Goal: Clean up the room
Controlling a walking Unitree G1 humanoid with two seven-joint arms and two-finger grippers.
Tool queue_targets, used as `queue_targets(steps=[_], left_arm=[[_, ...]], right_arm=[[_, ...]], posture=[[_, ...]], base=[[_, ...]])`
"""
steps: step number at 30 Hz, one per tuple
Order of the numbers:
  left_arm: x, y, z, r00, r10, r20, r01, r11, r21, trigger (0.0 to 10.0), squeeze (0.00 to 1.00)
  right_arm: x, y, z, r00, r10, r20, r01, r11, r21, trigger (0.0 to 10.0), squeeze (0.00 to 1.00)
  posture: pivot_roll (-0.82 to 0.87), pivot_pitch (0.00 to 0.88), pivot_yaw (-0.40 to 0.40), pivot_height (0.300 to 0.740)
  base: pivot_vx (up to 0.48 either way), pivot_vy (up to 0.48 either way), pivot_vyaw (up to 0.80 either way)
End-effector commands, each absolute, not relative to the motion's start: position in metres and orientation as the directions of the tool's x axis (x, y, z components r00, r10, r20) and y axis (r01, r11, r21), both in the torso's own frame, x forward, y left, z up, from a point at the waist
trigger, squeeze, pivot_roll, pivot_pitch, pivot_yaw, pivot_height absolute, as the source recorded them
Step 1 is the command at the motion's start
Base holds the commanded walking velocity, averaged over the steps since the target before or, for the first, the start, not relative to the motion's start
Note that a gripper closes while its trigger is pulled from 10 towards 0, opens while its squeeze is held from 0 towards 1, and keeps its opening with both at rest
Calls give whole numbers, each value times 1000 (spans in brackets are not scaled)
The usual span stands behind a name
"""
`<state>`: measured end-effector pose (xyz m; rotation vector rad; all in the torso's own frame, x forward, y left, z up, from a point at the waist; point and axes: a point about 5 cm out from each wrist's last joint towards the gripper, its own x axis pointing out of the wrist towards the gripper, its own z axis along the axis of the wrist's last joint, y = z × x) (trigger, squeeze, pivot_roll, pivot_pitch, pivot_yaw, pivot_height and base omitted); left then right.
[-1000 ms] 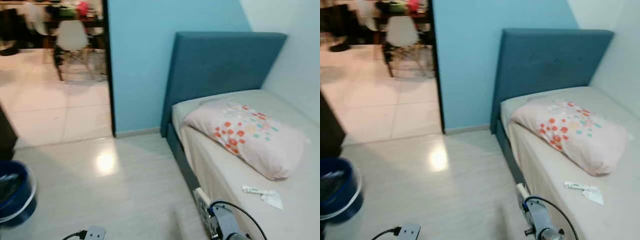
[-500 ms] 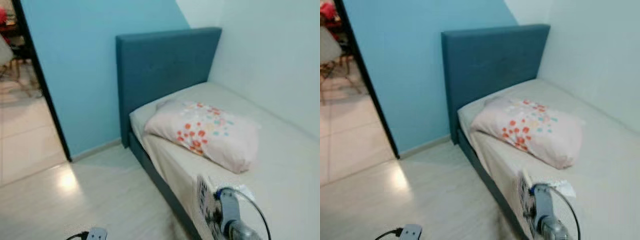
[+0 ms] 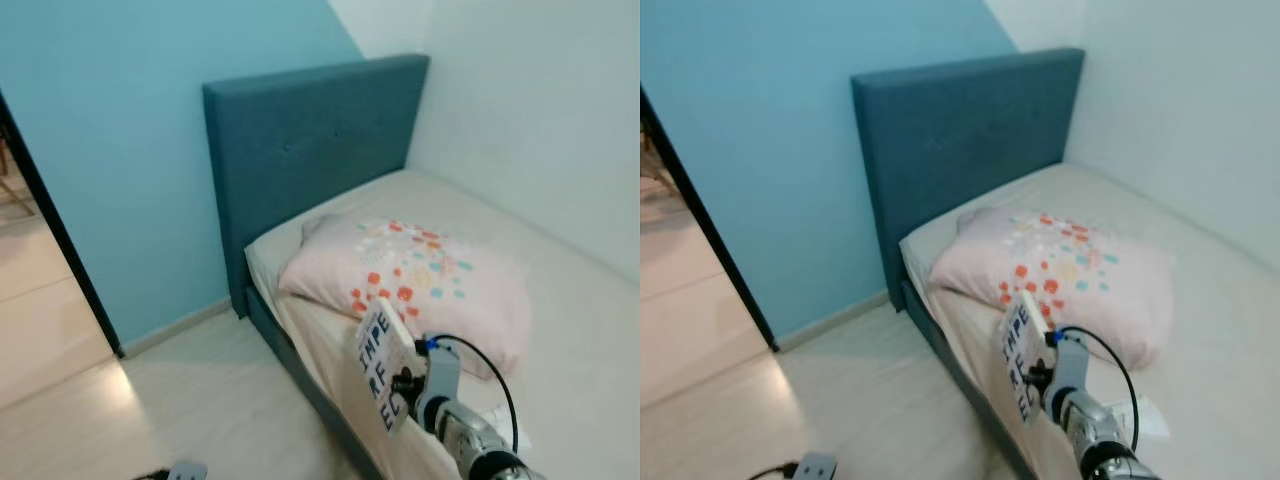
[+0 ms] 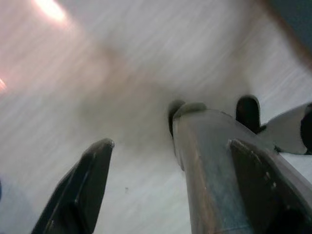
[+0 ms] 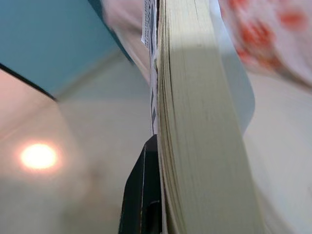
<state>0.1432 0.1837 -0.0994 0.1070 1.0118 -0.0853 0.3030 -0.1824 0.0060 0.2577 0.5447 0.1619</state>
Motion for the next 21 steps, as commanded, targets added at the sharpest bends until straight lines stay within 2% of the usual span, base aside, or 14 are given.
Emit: queue_targets(steps=[1, 7, 11, 19, 21], left_arm=[[128, 185, -105, 473, -18, -881, 129, 990, 49, 10000, 0], [125, 187, -106, 464, -16, -886, 138, 989, 54, 10000, 0], [124, 188, -106, 457, -18, -889, 149, 987, 56, 10000, 0], [122, 189, -106, 456, -16, -890, 157, 986, 63, 10000, 0], [122, 190, -106, 455, -6, -891, 150, 986, 70, 10000, 0]], right_arm=[[306, -178, 9, 853, 237, -465, -85, 942, 324, 10000, 0], [320, -186, 27, 908, 209, -363, -31, 898, 439, 10000, 0], [330, -193, 42, 942, 186, -281, -17, 859, 511, 10000, 0], [339, -202, 58, 967, 142, -209, -4, 836, 549, 10000, 0], [339, -203, 58, 967, 136, -214, 3, 839, 545, 10000, 0]], posture=[[51, 21, -72, 740], [58, 38, -64, 740], [58, 44, -59, 740], [65, 51, -55, 740], [65, 51, -55, 740]], base=[[352, 0, 0], [347, 0, 0], [346, 0, -784], [333, 0, -776], [0, 0, 0]])
